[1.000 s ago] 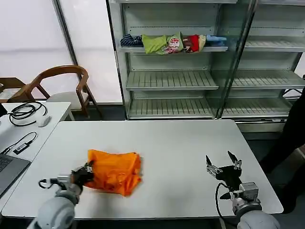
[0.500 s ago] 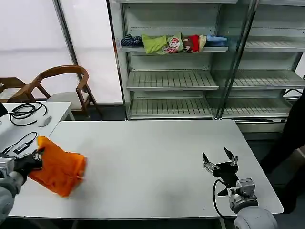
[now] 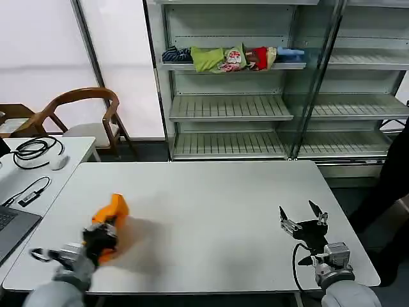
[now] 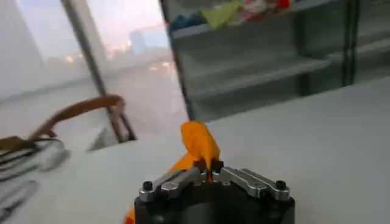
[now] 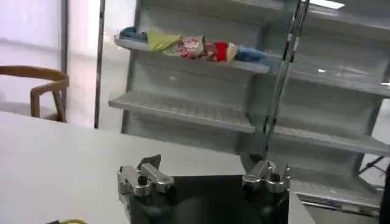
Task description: Fold and organize the clothes.
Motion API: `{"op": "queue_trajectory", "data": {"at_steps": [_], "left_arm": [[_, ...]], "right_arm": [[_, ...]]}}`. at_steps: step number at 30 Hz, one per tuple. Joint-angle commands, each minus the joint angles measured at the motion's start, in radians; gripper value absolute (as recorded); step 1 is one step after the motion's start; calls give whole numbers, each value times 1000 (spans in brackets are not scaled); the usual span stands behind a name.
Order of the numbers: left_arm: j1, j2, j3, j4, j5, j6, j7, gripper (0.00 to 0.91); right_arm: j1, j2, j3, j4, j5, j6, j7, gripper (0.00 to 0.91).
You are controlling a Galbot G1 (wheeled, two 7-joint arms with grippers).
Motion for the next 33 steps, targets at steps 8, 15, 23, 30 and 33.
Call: {"op": "queue_trajectory", "data": {"at_steps": [8, 15, 23, 30, 33], "left_arm": [[-427, -377, 652, 267, 230, -68, -75, 30], [-497, -431, 630, 377, 231, -69, -100, 30], [-515, -435, 619, 365, 42, -58, -130, 907], [-510, -429, 627, 331, -6, -140, -29, 907], [-519, -431, 624, 327, -2, -160, -9, 907]], "right_arm": [[-1, -4, 39, 13, -1, -11, 10, 907], [12, -24, 54, 21, -4, -13, 8, 907], [23, -24, 54, 13, -5, -9, 4, 907], [41, -26, 55, 8, -6, -11, 8, 907], [43, -25, 57, 4, -6, -6, 6, 907]]}}
